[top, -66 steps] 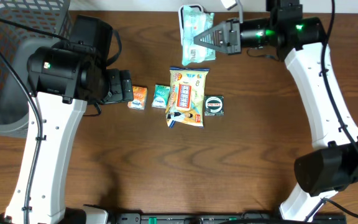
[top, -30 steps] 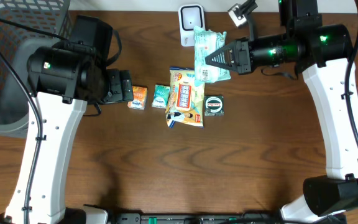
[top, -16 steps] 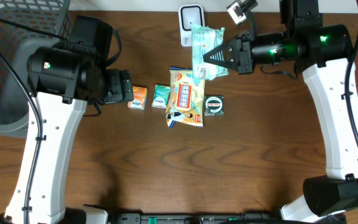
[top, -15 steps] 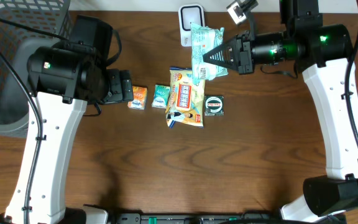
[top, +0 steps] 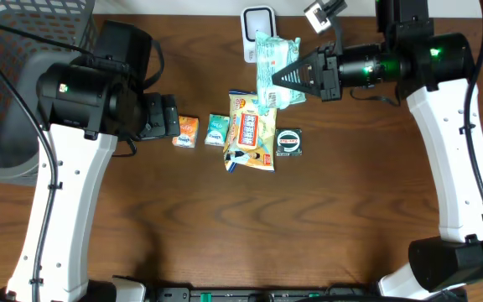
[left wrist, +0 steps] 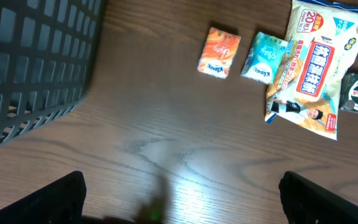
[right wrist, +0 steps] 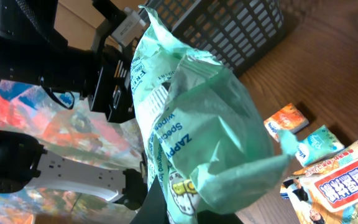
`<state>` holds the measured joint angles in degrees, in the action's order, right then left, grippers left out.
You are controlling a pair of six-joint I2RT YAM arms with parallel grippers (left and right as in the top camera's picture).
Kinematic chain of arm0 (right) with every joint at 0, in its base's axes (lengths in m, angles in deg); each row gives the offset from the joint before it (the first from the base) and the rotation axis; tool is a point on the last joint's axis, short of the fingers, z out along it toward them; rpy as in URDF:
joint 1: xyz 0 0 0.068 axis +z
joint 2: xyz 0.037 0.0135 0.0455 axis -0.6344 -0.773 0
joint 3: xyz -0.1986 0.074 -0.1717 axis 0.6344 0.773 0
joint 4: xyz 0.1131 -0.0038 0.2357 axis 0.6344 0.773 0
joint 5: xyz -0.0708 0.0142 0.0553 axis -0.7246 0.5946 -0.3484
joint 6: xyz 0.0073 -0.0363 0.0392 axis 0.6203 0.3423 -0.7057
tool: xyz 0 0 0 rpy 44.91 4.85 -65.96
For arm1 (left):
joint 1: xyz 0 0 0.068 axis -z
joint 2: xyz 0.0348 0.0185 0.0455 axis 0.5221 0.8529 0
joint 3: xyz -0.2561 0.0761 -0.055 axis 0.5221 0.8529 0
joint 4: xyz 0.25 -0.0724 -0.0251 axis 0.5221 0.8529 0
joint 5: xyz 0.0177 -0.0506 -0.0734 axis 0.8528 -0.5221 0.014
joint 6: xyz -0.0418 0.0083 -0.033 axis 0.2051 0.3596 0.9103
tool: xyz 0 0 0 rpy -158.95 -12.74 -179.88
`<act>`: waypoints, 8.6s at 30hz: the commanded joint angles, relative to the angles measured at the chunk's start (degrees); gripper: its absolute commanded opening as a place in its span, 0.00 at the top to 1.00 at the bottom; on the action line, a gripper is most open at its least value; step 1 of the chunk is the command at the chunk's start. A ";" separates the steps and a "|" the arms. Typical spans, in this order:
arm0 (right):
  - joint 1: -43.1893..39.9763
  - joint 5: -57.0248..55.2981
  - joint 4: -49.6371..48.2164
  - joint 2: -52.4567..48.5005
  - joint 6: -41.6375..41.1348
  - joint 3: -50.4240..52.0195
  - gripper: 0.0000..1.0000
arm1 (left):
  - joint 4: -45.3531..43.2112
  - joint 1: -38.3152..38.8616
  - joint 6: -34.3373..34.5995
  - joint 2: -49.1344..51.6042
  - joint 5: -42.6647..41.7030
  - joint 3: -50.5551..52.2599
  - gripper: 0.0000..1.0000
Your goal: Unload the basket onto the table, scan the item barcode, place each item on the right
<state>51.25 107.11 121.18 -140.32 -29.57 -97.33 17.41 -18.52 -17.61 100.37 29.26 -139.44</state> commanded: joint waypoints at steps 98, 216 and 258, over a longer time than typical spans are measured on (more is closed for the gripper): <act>-13.18 -50.60 4.55 -17.70 3.21 8.11 0.40 | 0.24 0.02 0.28 0.02 0.28 0.20 0.02; -40.39 -77.81 -6.93 -32.35 5.11 -7.04 0.37 | 0.26 0.02 0.28 0.02 0.28 0.20 0.02; 6.95 -53.02 -1.05 -22.95 -20.50 14.34 0.01 | 0.24 0.02 0.28 0.02 0.28 0.20 0.02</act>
<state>56.63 53.54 121.46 -163.01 -45.90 -83.84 17.39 -18.52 -17.61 100.37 29.26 -139.42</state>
